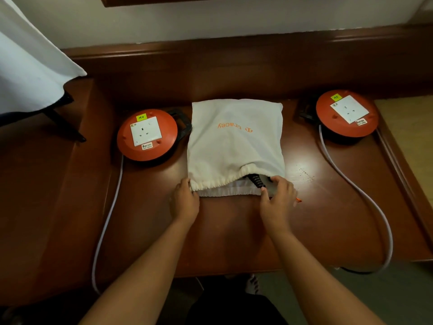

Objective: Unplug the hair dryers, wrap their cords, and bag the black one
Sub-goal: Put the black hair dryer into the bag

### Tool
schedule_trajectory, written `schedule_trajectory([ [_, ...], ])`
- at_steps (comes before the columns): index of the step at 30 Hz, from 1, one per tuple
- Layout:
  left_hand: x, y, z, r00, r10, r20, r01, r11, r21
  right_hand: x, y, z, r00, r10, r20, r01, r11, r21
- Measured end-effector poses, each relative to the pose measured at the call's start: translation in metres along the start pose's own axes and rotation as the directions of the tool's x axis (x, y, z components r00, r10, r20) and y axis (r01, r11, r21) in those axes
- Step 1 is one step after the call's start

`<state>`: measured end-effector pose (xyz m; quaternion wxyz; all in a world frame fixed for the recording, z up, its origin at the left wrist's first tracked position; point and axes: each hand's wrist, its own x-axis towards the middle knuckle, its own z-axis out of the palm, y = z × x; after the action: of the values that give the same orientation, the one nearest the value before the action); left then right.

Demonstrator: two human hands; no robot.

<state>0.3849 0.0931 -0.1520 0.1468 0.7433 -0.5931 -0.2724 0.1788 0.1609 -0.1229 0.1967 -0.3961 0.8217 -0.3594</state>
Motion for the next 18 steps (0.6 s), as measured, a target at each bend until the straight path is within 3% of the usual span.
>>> schedule_trajectory([
  [2, 0.0, -0.001, 0.0, 1.0, -0.004, 0.006, 0.005, 0.997, -0.077, 0.003, 0.002, -0.006, 0.998, -0.061, 0.014, 0.062, 0.992, -0.107],
  [6, -0.001, -0.007, 0.002, 1.0, -0.018, 0.019, 0.022, 0.981, -0.193, 0.016, 0.021, -0.012, 0.97, -0.145, 0.198, 0.162, 0.984, -0.076],
  [13, -0.008, -0.013, 0.004, 1.0, 0.015, 0.007, -0.012, 0.963, -0.27, 0.041, 0.018, -0.02, 0.952, -0.122, 0.281, 0.112, 0.992, 0.052],
  [18, -0.013, -0.009, 0.005, 1.0, -0.002, -0.005, 0.0, 0.95, -0.312, 0.042, 0.02, -0.03, 0.856, -0.168, 0.489, 0.181, 0.983, 0.021],
])
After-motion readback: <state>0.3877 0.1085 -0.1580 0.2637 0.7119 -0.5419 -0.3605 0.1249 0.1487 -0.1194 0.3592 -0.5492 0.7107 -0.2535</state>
